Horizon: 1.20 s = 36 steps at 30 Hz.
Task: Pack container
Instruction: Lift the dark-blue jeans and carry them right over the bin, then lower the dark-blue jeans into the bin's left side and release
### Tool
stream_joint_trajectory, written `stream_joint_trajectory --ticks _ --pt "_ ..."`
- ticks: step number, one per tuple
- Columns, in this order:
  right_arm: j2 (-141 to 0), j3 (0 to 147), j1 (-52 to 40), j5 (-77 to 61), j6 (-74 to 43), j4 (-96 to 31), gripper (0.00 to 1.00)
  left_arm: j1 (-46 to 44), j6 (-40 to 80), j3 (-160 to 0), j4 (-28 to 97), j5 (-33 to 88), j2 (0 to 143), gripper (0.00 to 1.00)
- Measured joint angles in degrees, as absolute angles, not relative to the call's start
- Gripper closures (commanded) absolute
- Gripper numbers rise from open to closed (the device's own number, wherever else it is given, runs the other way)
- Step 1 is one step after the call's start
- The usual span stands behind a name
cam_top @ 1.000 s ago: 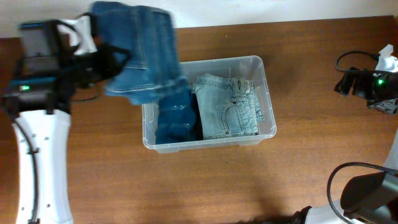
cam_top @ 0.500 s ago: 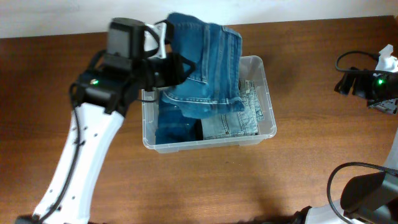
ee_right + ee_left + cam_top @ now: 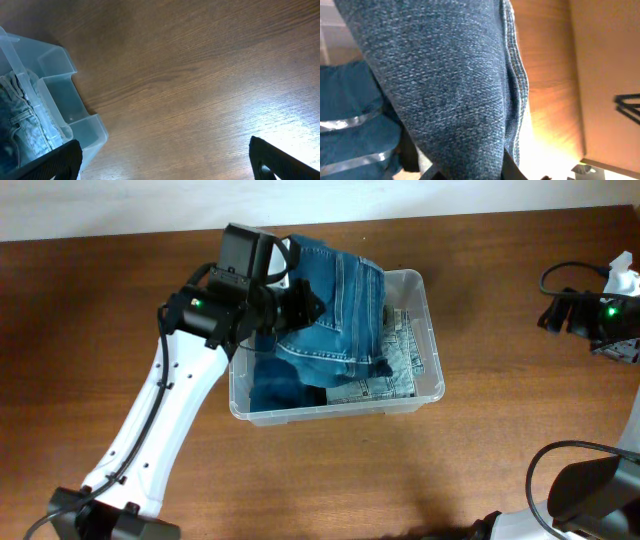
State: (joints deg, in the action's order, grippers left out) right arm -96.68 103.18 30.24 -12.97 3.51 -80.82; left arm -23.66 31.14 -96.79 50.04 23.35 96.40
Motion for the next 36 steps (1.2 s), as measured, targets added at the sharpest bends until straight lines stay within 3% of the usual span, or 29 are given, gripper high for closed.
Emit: stream_joint_trajectory --ticks 14,36 --pt "-96.7 103.2 30.2 -13.0 3.5 -80.8 0.02 -23.0 31.4 -85.6 48.6 15.0 96.3 0.99" --pt "-96.7 103.2 30.2 -13.0 3.5 -80.8 0.02 -23.7 32.4 -84.9 57.9 0.5 96.3 0.99"
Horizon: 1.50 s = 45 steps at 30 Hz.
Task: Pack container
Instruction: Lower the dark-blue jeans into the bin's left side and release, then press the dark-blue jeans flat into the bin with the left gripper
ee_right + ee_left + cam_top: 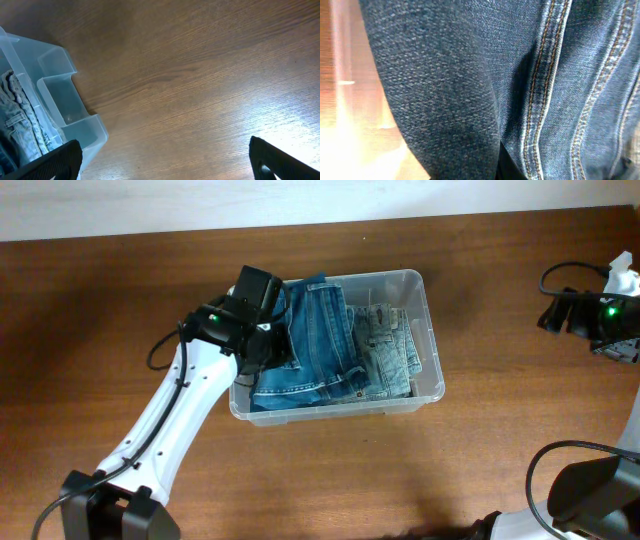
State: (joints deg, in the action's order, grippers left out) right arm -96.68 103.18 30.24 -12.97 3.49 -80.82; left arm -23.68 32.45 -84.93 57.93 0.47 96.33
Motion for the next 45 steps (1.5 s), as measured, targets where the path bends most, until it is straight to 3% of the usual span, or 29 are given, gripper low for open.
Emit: stream_joint_trajectory --ticks 2,3,4,5,6,16,18,19,23,24,34,45 --pt "-96.7 103.2 30.2 -13.0 3.5 -80.8 0.02 -23.7 32.4 -84.9 58.2 -0.7 96.3 0.98" --pt "-96.7 103.2 30.2 -13.0 3.5 -80.8 0.02 -23.7 32.4 -84.9 58.3 -1.1 96.3 0.8" --pt "-96.7 103.2 30.2 -13.0 3.5 -80.8 0.01 -23.7 32.4 -84.9 58.4 -1.3 96.3 0.51" --pt "-96.7 103.2 30.2 -13.0 3.5 -80.8 0.02 -23.7 31.5 -84.9 58.5 -2.0 96.3 0.14" --pt "-96.7 103.2 30.2 -13.0 3.5 -80.8 0.01 -23.7 31.1 -84.9 58.7 -3.0 96.3 0.01" --pt "-96.7 103.2 30.2 -13.0 3.5 -80.8 0.01 -23.4 21.3 -88.0 59.1 -7.4 96.3 0.01" --pt "-96.7 103.2 30.2 -13.0 3.5 -80.8 0.01 -23.3 20.4 -91.9 59.9 -7.6 96.3 0.02" --pt "-96.7 103.2 30.2 -13.0 3.5 -80.8 0.01 -23.3 20.0 -94.4 60.0 -7.6 96.3 0.1" --pt "-96.7 103.2 30.2 -13.0 3.5 -80.8 0.02 -23.6 19.0 -101.7 59.3 -6.3 95.7 0.9" --pt "-96.7 103.2 30.2 -13.0 3.5 -80.8 0.02 -23.8 19.0 -102.2 58.7 -5.7 95.3 0.99" --pt "-96.7 103.2 30.2 -13.0 3.5 -80.8 0.02 -27.0 18.6 -102.7 53.9 -3.4 99.1 0.99" --pt "-96.7 103.2 30.2 -13.0 3.5 -80.8 0.01 -29.6 18.6 -103.0 50.5 -3.5 118.8 1.0"
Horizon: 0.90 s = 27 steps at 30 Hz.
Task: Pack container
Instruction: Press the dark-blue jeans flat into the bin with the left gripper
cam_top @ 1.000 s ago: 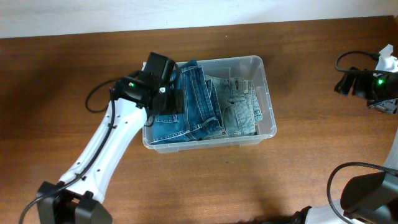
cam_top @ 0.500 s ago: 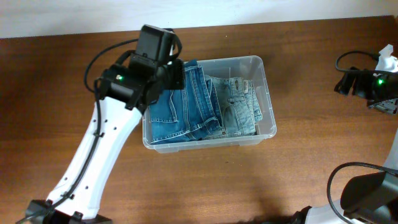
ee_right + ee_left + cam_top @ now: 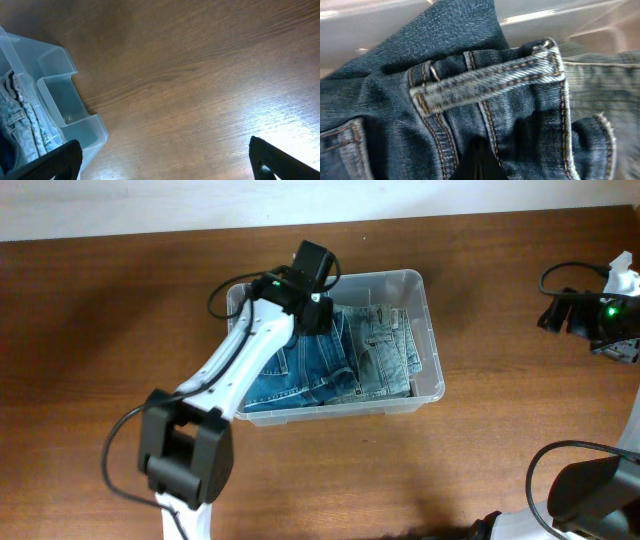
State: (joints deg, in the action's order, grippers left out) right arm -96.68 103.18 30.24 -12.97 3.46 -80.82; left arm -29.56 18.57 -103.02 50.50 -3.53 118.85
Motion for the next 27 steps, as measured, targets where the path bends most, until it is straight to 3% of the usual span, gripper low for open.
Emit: stream_joint_trajectory --ticks 13,27 --pt "-96.7 103.2 30.2 -13.0 3.5 -80.8 0.01 -29.6 18.6 -108.5 56.1 -3.0 120.8 1.0" --pt "-96.7 103.2 30.2 -13.0 3.5 -80.8 0.02 -32.1 18.4 -109.6 70.2 3.1 109.8 0.99"
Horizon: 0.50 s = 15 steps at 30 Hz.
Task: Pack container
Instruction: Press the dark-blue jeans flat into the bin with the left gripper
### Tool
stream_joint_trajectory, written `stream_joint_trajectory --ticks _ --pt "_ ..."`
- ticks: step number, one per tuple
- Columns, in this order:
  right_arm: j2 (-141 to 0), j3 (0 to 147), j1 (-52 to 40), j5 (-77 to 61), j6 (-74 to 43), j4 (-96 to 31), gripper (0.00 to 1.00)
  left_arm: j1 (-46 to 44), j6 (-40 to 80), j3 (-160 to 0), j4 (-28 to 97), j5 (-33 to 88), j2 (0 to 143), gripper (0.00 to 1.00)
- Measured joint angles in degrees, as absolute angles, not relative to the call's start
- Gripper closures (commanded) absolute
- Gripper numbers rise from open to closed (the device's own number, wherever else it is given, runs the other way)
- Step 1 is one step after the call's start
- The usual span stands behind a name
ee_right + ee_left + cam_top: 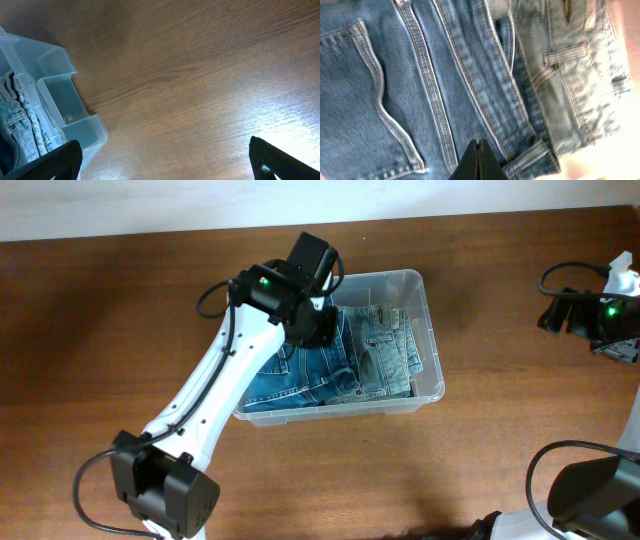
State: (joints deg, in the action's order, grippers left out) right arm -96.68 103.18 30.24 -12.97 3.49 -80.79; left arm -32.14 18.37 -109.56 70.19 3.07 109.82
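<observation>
A clear plastic container [433, 340] stands mid-table. Folded dark blue jeans [300, 375] fill its left part and light blue jeans [385, 355] lie beside them on the right. My left gripper [320, 328] hovers over the dark jeans near the container's far side. In the left wrist view its jaws [479, 151] are pressed together with nothing between them, above the dark jeans [385, 75] and the light jeans [570, 65]. My right gripper [556, 313] rests far to the right. It is open [165, 162], and only a container corner [75, 117] shows beside it.
The brown wooden table [480, 460] stretches around the container. A pale wall edge [150, 205] runs along the back. The right arm's cables [570, 275] sit at the right edge, and another arm's base [590, 495] is at the bottom right.
My left gripper has lifted off the dark jeans' waistband and now sits higher, so both pairs show below it. The jeans lie still. The right arm has not moved.
First my left gripper held the dark jeans bunched above the container. Then the jeans lay lower inside it, next to the light pair. After that the gripper sat shut at the waistband near the far wall. Now it hovers shut above the flattened jeans.
</observation>
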Motion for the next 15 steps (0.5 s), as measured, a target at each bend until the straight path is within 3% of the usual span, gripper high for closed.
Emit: stream_joint_trajectory --ticks 7,15 --pt "-96.7 103.2 30.2 -13.0 3.5 -80.8 0.01 -35.4 18.4 -105.1 71.0 3.3 109.8 0.99" --pt "-96.7 103.2 30.2 -13.0 3.5 -80.8 0.02 -38.2 18.3 -94.7 61.8 3.7 109.9 0.99"
